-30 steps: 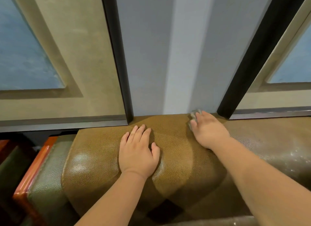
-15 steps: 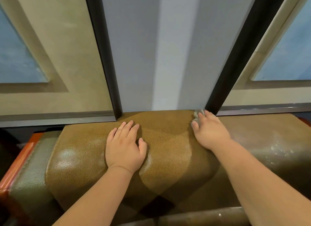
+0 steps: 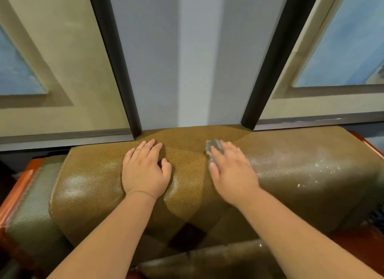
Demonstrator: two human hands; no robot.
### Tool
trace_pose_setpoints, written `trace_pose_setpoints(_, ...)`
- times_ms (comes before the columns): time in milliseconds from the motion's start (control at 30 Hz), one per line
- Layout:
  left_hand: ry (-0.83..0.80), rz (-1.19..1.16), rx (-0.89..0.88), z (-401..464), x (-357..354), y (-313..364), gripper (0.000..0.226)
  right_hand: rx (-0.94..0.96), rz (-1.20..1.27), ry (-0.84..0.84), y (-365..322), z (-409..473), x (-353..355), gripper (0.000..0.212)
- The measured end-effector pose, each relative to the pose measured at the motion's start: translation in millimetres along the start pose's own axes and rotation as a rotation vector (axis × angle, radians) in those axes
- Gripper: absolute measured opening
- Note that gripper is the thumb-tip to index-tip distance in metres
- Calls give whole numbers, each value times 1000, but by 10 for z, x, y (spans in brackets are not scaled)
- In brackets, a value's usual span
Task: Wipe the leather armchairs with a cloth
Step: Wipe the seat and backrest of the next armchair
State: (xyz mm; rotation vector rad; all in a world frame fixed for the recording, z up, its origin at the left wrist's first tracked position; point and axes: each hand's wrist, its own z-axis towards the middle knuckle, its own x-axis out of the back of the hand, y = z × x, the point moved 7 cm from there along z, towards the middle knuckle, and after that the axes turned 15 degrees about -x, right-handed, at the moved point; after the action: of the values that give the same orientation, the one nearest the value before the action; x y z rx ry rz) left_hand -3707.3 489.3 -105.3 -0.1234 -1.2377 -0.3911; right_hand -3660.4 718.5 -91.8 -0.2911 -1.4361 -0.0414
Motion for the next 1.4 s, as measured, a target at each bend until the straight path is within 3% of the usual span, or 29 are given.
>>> trace_pose_setpoints(67, -13, 17, 2, -19, -3, 6, 62, 269, -32, -31, -258, -393, -143, 57)
trace_pose_setpoints(133, -64, 35, 5, -52, -1, 22, 61, 384, -55, 3, 16, -467, -119, 56)
trace_pose_setpoints(200, -150, 66, -10, -72, -3, 61, 61, 179, -118, 29, 773, -339, -45, 59)
trace_pose_setpoints(267, -221, 91, -31, -44, 48, 161, 57, -175, -116, 39, 1612, -282, 168, 61)
trace_pose_setpoints(367, -156, -2, -91, 107, 211, 558, 41, -414, 28, 62, 1836, -333, 274, 66)
trace_pose_setpoints(433, -94, -158, -110, 274, 220, 1028, 34, -335, -1, 52, 1372, -429, 171, 63)
trace_pose_setpoints(500, -87, -221, -116, 395, 73, 1497, 40, -80, -61, 34, 852, -645, 6, 61)
trace_pose_setpoints(600, -125, -137, -95, 502, -188, 1799, 55, 185, -128, -2, 959, -619, 16, 58)
trace_pose_setpoints(667, -114, -74, -82, 536, -303, 1779, 61, 61, -159, 23, 1522, -358, 102, 59)
trace_pose_setpoints(767, -84, -36, -102, 582, -417, 1807, 64, -417, 15, 86, 2357, 10, 358, 62)
trace_pose_setpoints(833, -86, -26, -96, 611, -478, 1833, 66, -558, 17, 72, 2238, 181, 389, 62)
trace_pose_setpoints(867, -90, -22, -91, 606, -504, 1836, 67, -525, -20, 55, 1977, 259, 360, 62)
trace_pose_setpoints(967, -96, -10, -96, 592, -510, 1834, 68, -150, -6, -86, 1034, 284, 193, 61)
trace_pose_setpoints(1033, -92, -5, -88, 595, -496, 1827, 69, -42, 0, -132, 1016, 332, 242, 61)
trace_pose_setpoints(1100, -65, -26, -84, 615, -510, 1817, 68, -170, -19, -101, 1539, 541, 290, 62)
trace_pose_setpoints(1167, -53, -12, -93, 626, -533, 1822, 68, -415, -31, -72, 2165, 722, 370, 66)
trace_pose_setpoints(1233, -34, -5, -90, 649, -519, 1831, 67, -509, -34, -87, 2312, 839, 400, 65)
trace_pose_setpoints(1300, -37, -10, -82, 654, -523, 1821, 67, -369, -34, -123, 1862, 820, 352, 62)
trace_pose_setpoints(1400, -39, 3, -92, 639, -522, 1818, 66, 5, 21, -148, 1113, 435, 303, 60)
